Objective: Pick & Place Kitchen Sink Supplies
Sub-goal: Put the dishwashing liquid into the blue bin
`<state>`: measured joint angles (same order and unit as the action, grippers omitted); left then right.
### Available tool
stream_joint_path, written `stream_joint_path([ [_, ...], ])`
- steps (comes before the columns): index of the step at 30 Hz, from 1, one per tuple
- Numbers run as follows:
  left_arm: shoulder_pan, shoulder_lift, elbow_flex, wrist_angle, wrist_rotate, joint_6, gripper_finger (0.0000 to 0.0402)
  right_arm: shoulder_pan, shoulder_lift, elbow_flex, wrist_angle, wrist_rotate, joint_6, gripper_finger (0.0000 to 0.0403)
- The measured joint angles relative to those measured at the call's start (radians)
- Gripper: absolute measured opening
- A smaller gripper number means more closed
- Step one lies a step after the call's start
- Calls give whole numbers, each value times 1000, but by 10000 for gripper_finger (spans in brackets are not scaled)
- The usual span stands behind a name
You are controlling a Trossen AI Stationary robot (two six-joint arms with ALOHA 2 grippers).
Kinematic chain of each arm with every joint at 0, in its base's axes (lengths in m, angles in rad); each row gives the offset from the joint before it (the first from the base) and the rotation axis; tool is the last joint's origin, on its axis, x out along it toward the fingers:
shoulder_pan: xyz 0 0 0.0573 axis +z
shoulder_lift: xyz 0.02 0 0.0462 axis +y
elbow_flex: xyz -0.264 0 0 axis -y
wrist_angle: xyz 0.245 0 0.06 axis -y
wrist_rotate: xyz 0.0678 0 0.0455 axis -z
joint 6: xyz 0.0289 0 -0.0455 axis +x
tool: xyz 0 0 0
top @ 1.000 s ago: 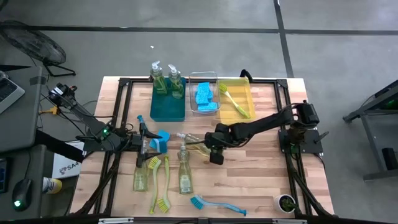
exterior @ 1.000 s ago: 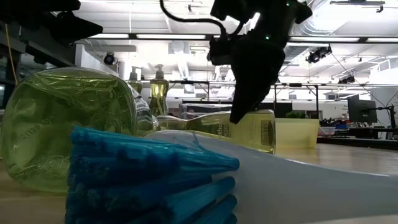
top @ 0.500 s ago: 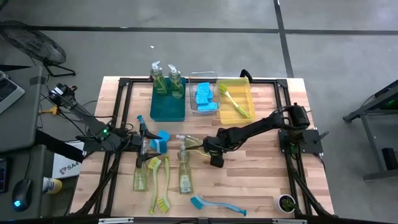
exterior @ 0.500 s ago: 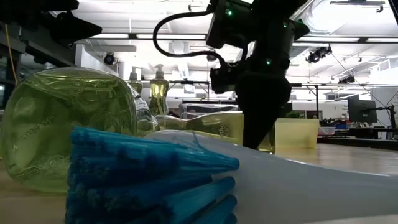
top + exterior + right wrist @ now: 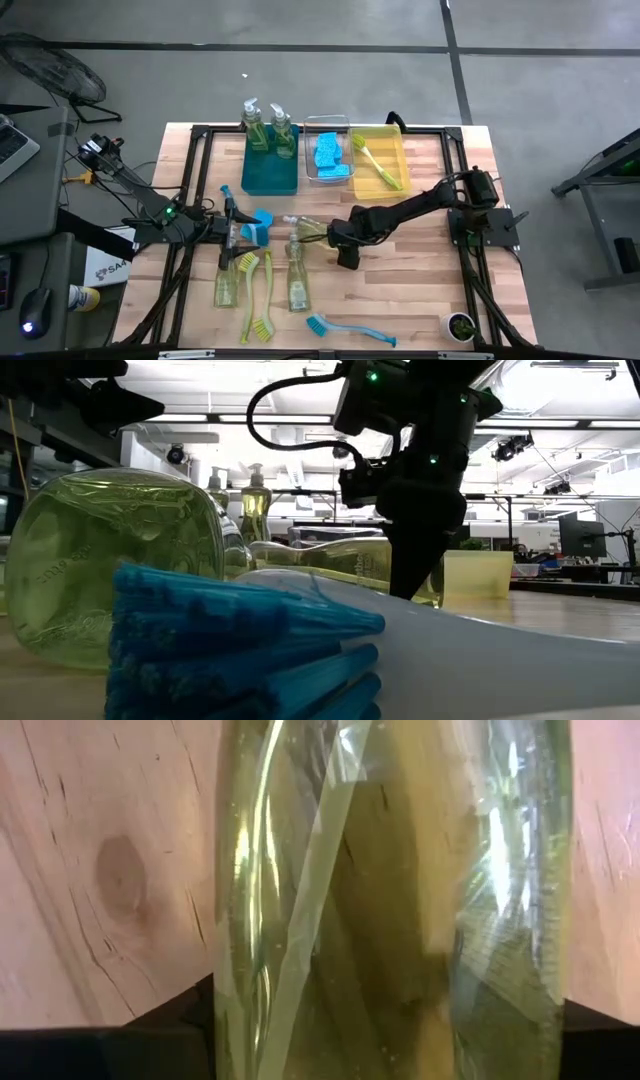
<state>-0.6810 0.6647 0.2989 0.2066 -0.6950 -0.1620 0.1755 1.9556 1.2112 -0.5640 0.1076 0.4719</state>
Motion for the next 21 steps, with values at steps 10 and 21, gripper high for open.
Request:
stream_joint_path([
  [10, 0, 0, 0, 4, 0, -1, 321, 70, -8, -6, 71, 198, 37, 253],
  [21, 0, 0, 0, 10, -1, -4, 321, 153, -16, -6, 261, 559, 107, 253],
])
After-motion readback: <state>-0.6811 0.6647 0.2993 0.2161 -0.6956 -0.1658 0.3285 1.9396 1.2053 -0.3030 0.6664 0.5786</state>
